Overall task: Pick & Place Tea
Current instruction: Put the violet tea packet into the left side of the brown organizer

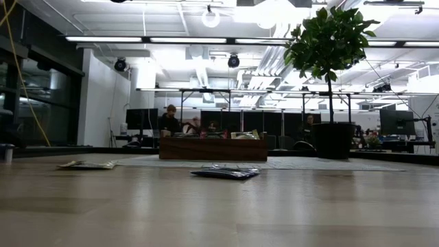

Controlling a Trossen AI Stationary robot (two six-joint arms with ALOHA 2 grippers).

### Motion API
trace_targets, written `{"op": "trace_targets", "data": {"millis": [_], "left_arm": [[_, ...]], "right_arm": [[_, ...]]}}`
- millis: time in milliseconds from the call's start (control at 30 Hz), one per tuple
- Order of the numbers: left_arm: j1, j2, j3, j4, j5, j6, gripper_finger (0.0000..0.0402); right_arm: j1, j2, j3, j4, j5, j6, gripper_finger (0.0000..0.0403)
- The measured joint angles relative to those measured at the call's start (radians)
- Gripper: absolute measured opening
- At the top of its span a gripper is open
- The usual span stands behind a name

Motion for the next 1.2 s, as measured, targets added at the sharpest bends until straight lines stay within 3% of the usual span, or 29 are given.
{"op": "trace_targets", "data": {"millis": [267, 533, 1200], "left_arm": [[0.0, 0.0, 0.0, 0.003, 0.007, -0.019, 0.0], [0.0, 0.0, 0.0, 0.002, -0.003, -0.027, 0.0004], [0.001, 0.0, 0.0, -0.006, 0.031, -0.027, 0.0058]], "right_arm": [[0.0, -0.007, 0.008, -0.004, 0.009, -0.021, 0.0116], [0.0, -0.008, 0.008, -0.05, 0.013, -0.022, 0.0014], [0.003, -0.024, 0.008, -0.145, 0.108, 0.032, 0.0005]]}}
